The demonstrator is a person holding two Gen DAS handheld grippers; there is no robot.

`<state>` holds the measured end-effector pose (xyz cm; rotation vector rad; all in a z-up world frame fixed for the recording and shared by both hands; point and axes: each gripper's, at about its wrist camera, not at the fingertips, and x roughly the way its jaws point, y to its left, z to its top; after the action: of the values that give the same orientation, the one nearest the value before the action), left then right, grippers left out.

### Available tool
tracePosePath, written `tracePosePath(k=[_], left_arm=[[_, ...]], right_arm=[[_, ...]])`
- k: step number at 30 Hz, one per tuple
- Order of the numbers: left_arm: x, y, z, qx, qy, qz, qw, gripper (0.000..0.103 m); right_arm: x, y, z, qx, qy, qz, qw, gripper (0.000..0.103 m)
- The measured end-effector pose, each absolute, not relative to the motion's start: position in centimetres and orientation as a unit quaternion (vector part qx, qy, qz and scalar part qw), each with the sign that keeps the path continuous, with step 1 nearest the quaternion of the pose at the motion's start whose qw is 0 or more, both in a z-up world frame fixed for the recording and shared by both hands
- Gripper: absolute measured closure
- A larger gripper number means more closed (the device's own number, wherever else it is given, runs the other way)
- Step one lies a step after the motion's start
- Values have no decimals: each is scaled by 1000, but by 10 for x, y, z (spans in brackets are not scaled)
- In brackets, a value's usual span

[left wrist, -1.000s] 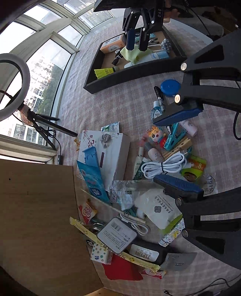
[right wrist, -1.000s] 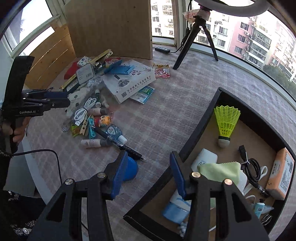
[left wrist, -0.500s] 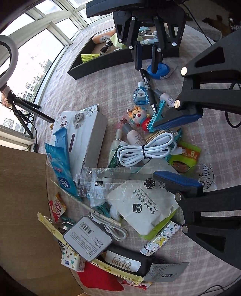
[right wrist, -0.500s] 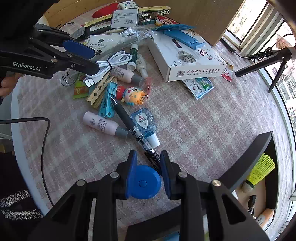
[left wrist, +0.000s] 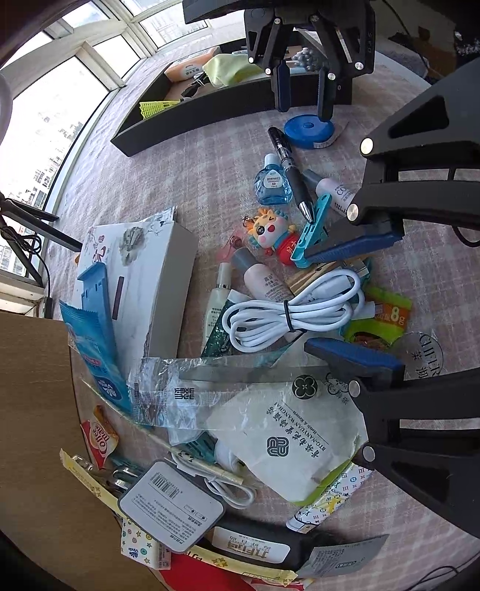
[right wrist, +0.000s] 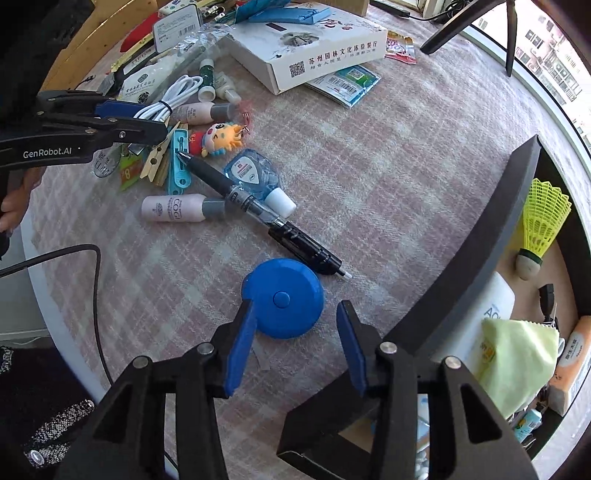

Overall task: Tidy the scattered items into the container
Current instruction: 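Grasp the white coiled cable with the left gripper while the right grasps the blue tape measure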

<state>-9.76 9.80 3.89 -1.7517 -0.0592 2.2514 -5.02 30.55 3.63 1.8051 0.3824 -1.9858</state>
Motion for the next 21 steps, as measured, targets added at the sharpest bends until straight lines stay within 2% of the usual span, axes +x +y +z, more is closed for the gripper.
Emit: tracePosePath(k=[4,6,8,13,21], left_arm=[[-101,102,38,-609,-13,781,141,69],[-102,101,38,-608,-15,781,139,76],[-101,100,38,-607,-19,781,143,78],[-95,103,39,-602,-12,785,146,79],[-86,94,50,-587,-35,795,148,80]], right_arm=[[-49,306,31,652,119,-717,216,56],[-47,303,30,649,127,-719,214,54],[-45,301,30,643,134,-723,212,53],[-41,303,28,636,141,-729,210,52],[-42,335,39,634,72,-742,205,54]])
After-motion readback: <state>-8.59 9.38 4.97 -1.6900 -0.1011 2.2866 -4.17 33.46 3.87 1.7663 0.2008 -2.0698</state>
